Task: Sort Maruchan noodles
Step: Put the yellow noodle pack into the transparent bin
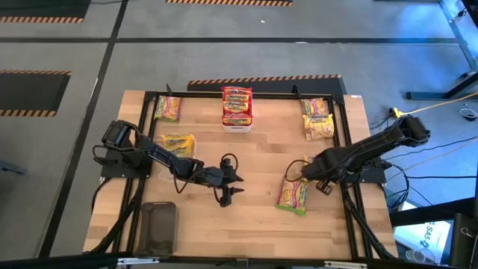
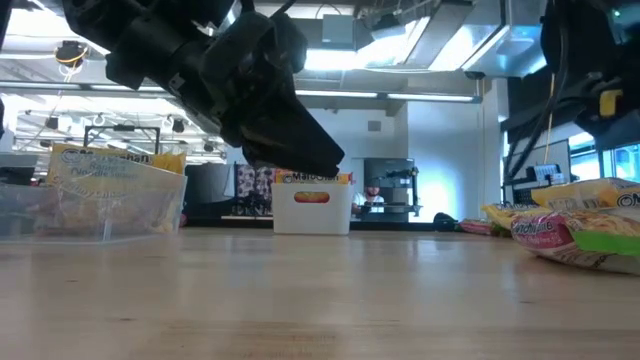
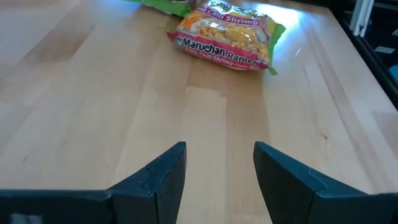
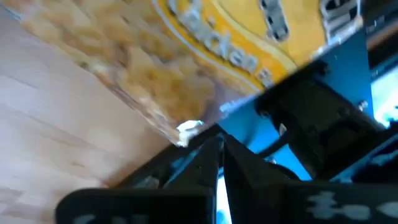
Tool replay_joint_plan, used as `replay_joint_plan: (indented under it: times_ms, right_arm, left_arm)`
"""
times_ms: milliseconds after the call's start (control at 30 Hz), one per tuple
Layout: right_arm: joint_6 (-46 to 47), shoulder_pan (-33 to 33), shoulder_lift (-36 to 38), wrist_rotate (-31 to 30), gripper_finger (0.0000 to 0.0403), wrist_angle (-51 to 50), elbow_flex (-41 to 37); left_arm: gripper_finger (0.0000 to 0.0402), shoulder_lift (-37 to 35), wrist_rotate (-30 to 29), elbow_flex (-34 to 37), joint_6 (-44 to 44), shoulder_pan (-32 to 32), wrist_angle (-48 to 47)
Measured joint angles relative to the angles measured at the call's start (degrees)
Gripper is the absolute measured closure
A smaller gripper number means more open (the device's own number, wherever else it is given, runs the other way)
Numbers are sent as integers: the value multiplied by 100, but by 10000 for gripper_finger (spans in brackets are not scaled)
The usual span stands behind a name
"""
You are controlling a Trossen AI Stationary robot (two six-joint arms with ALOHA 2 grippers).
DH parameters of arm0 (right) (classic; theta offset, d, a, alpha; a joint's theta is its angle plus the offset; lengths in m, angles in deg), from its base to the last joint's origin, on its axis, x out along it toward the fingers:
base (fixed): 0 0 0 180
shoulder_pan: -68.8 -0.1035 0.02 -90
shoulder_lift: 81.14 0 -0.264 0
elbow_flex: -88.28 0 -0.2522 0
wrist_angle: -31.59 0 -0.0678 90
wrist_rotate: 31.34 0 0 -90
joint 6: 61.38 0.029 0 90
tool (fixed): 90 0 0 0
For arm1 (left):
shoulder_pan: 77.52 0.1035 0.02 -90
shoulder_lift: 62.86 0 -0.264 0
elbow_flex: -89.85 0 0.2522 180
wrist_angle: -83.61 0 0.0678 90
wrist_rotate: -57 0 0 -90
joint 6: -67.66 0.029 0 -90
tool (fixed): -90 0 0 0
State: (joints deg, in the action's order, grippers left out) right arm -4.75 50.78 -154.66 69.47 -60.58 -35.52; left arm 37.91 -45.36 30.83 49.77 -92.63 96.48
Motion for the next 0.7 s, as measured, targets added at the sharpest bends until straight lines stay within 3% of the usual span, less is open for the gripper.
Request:
replay_joint_plan:
  times_ms: [300, 567, 700]
  right_arm:
    - [-130, 4, -216, -247, 403, 167, -9]
    - [-607, -216, -7, -2131, 403, 926, 943]
    - [-770, -302, 18, -2164, 403, 933, 1019]
  left_arm:
    - [220, 0, 0, 0, 2, -9, 4]
    - [220, 0, 0, 0, 4, -9, 2]
    - [220, 0, -17, 0, 32, -9, 2]
